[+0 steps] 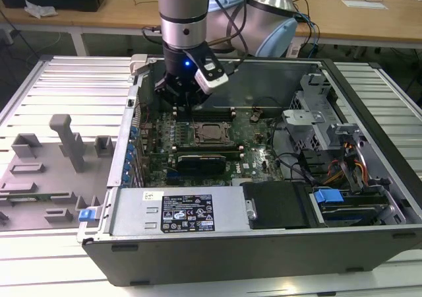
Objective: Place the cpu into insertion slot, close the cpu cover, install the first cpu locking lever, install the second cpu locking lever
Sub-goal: 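Install the first cpu locking lever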
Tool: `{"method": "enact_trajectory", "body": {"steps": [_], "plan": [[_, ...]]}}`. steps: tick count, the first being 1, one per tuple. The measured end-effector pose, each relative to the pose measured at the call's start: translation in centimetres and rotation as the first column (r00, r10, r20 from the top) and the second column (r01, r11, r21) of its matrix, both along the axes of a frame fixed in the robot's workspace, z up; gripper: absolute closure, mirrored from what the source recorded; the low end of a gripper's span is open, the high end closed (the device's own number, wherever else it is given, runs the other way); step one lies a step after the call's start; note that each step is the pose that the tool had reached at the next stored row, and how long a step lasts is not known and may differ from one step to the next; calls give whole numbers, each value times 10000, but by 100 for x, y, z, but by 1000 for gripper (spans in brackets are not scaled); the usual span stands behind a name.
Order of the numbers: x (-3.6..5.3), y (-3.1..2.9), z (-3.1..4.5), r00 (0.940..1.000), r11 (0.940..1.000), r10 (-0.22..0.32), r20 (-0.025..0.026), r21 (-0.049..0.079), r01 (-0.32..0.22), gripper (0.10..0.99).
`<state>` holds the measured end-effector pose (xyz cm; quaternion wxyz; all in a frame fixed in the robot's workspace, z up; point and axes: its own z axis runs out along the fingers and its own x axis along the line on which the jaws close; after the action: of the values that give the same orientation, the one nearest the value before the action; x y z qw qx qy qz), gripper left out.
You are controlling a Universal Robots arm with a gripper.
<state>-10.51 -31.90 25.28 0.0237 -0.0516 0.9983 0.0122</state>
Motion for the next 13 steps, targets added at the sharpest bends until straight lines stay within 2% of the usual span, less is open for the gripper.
{"method": "enact_trajectory", "body": {"steps": [1, 2, 4, 5, 8, 10, 12, 13], "plan": [[-21, 0, 0, 10000, 10000, 0, 42, 71, 0, 980], [-58, 0, 0, 9999, 9998, 0, 106, 209, -2, 980], [-104, 0, -1, 9998, 9992, -3, 179, 407, -5, 980], [-119, 0, -1, 9998, 9988, -5, 198, 493, -5, 980], [-151, 0, -1, 9997, 9956, -14, 245, 933, -9, 980], [-171, 0, -1, 9996, 9922, -23, 273, 1245, -11, 980], [-185, 0, -1, 9996, 9889, -30, 292, 1486, -14, 980], [-192, 0, -1, 9995, 9864, -35, 303, 1646, -15, 980]]}}
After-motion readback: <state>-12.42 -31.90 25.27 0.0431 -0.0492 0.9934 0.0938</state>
